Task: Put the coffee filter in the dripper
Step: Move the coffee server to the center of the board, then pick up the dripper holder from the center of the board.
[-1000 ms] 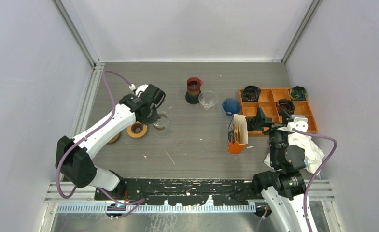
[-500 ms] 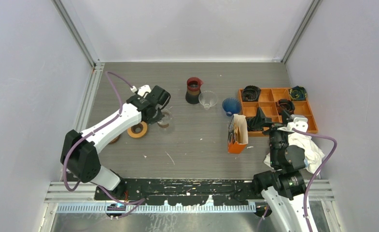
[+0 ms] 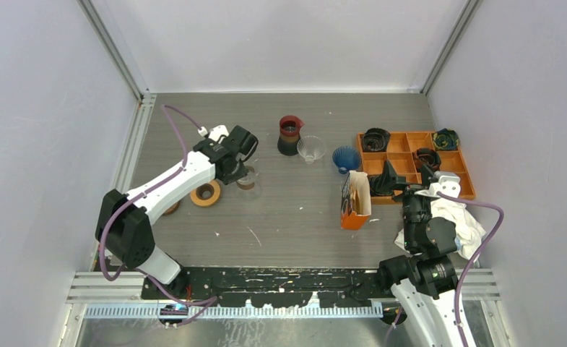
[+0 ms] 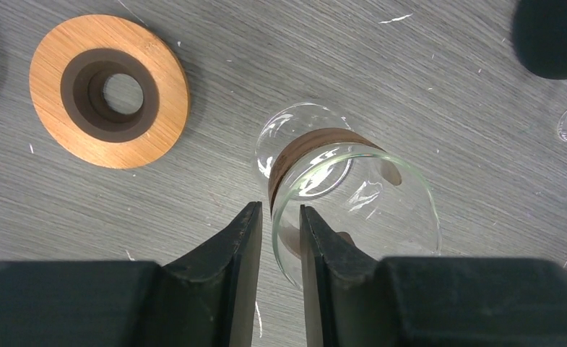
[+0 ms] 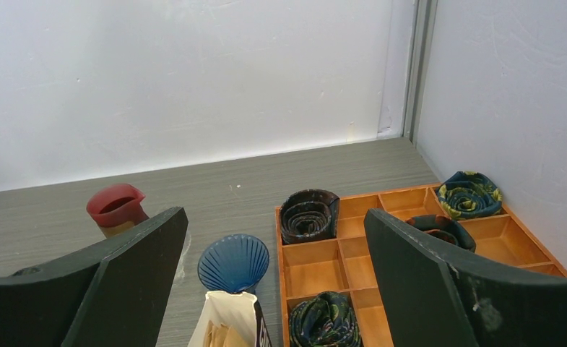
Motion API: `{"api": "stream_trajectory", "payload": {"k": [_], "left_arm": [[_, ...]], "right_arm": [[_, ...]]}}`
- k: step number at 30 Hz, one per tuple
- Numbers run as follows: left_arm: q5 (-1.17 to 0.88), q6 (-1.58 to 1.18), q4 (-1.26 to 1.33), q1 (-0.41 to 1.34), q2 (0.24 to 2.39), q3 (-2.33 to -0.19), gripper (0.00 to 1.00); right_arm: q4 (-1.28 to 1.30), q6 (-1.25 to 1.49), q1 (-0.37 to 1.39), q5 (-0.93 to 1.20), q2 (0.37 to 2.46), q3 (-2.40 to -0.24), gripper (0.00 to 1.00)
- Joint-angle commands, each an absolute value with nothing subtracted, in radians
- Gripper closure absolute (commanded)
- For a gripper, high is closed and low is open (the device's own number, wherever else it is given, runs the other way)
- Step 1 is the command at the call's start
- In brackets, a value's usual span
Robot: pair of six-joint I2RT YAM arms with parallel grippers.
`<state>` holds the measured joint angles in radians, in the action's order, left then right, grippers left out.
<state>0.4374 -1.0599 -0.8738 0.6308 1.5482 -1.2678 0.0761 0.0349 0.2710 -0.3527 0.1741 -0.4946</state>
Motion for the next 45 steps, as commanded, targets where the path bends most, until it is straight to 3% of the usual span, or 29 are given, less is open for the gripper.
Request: {"api": "stream_trajectory", "payload": {"k": [1, 17, 30, 34, 45], "left_arm": [[0.471, -1.047, -0.867, 0.630, 1.519, -1.309, 0.68], [0.494, -0.926, -0.866, 0.557, 1.242, -1.232, 0.00], [0.379, -0.792, -0.858, 0.345, 1.070, -1.065, 0.01], [0.249, -0.791, -0.763, 0.247, 1.038, -0.958, 0.01], [0.094, -0.768, -0.718, 0.077, 1.152, -0.879, 0.01]], "right_arm": [[0.036, 0.035, 0.278, -0.347, 0.170, -0.498, 0.00], [0.038, 0.031, 0.278, -0.330, 0.191, -0.500, 0.00], [0.036, 0.031, 0.280, -0.317, 0.216, -0.500, 0.00], [0.035, 0.030, 0.284, -0.318, 0.223, -0.501, 0.00], [0.038, 0.027, 0.285, -0.322, 0.223, -0.499, 0.00]]}}
